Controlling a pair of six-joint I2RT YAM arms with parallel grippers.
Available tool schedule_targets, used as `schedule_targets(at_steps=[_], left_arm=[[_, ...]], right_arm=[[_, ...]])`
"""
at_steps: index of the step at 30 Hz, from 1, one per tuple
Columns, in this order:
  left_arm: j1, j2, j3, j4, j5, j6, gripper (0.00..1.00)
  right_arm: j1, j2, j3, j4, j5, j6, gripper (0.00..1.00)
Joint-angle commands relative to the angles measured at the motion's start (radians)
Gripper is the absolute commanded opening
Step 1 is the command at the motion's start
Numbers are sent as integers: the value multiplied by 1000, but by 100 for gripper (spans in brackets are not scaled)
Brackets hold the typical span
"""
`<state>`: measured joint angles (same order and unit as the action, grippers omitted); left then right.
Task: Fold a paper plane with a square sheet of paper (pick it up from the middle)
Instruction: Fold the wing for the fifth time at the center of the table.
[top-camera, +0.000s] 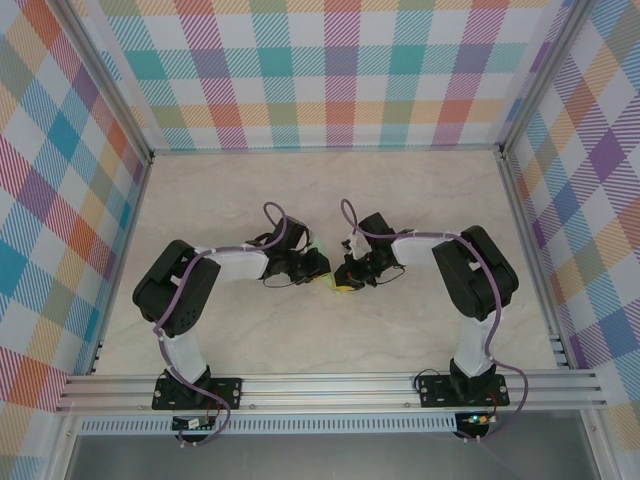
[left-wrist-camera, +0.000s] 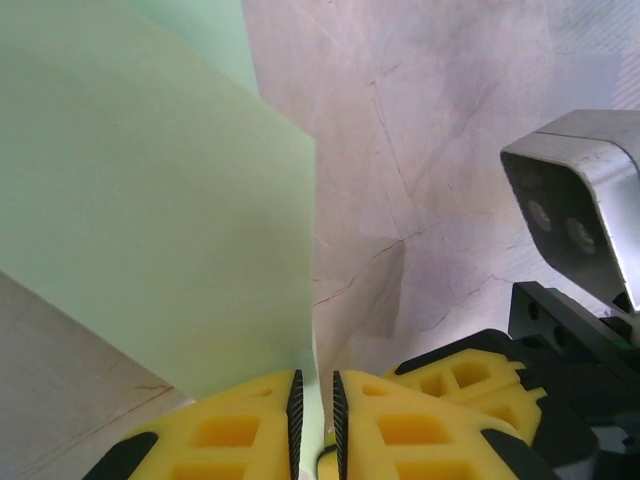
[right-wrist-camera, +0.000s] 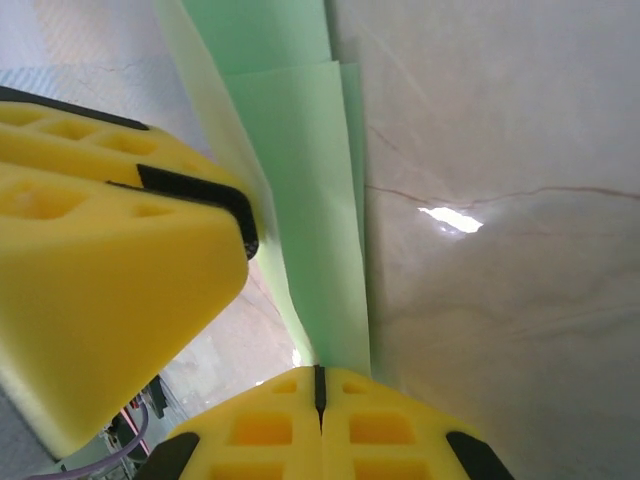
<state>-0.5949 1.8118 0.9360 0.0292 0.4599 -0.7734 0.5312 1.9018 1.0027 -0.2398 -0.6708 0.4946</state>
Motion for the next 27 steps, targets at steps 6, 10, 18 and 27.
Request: schedule_targets(at_steps=[6, 10, 18, 27], left_arm=[[-13, 63, 24, -49, -22, -3, 16], [-14, 77, 44, -86, -44, -5, 15], [-14, 101, 70, -194, -98, -17, 14], [-14, 118, 89, -242, -121, -22, 12]], right_arm=[[-7, 31, 2, -21, 0, 21, 0], [-6, 32, 2, -29, 7, 21, 0], [-7, -54, -1, -52, 81, 5, 9], [57, -110, 12, -75, 170, -25, 8]])
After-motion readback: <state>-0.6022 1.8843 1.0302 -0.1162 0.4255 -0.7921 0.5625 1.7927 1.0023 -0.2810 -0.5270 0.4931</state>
